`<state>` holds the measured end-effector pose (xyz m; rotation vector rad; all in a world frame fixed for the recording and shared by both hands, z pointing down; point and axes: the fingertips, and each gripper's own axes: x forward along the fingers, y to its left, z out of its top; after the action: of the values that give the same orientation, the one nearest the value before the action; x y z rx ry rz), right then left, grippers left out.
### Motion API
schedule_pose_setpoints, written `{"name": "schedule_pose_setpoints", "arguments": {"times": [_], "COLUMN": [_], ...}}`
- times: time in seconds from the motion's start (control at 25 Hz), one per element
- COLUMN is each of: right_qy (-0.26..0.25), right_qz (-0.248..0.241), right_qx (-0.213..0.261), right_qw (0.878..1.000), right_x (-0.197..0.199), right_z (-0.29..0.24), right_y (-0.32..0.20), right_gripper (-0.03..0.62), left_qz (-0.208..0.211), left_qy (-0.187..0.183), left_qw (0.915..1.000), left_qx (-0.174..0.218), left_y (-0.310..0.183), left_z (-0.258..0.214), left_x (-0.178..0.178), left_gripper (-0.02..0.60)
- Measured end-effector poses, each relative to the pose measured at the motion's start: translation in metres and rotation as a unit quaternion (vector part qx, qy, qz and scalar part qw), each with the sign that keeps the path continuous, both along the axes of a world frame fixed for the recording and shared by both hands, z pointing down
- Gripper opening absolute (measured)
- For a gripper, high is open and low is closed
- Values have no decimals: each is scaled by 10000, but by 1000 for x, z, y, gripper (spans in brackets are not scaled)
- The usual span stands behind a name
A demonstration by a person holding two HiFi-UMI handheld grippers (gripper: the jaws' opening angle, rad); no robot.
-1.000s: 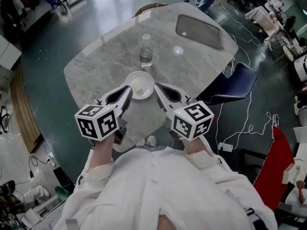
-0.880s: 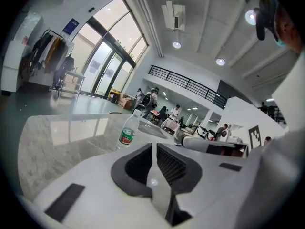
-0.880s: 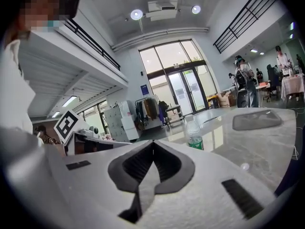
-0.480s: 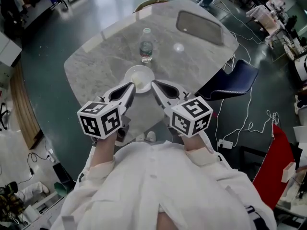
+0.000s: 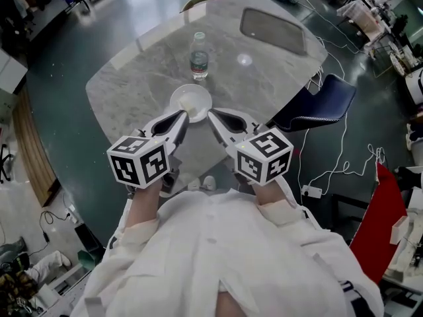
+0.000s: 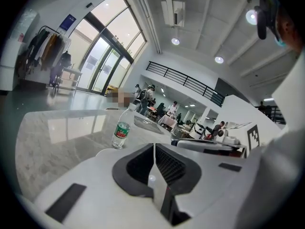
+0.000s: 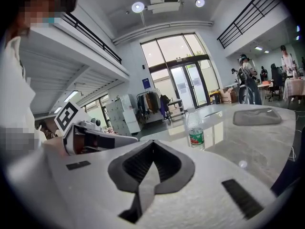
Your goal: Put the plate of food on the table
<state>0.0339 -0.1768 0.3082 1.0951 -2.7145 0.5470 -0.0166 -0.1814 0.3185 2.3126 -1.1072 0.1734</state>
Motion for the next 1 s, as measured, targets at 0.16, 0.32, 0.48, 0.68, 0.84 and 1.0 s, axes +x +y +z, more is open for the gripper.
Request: {"name": "schedule_pose_setpoints", "arguments": {"times": [0.16,0.32,0.48,0.68,0.84,1.0], "right_qy": [75,121,249,231,342,504], "right_qz": [-18,-28,-192,-333,-611,-983], "right_qx": [16,-22,-22,-61,-62,-2], "right_qw": [10000,9999,9995,9992,9975,9939], "right_x": [4,5,2,-1,-9,-13], "right_z": [0,1,-1,-1,4,6], "right_y": [0,-1,-1,-1,2,-5], "right_gripper": [2,2,2,2,2,2], "left_qz": [86,163,261,380,418,334], "left_qy": [4,-2,1,-3,-16,-13], "left_qw": [10000,9999,9997,9992,9991,9994], "left_qx": [-26,-29,-23,-109,-105,-11], "left_y": [0,2,3,7,9,2], "left_z": [-1,0,1,6,6,5], "left_x": [6,5,9,16,18,15], "left_gripper": [25,25,25,25,25,25]}}
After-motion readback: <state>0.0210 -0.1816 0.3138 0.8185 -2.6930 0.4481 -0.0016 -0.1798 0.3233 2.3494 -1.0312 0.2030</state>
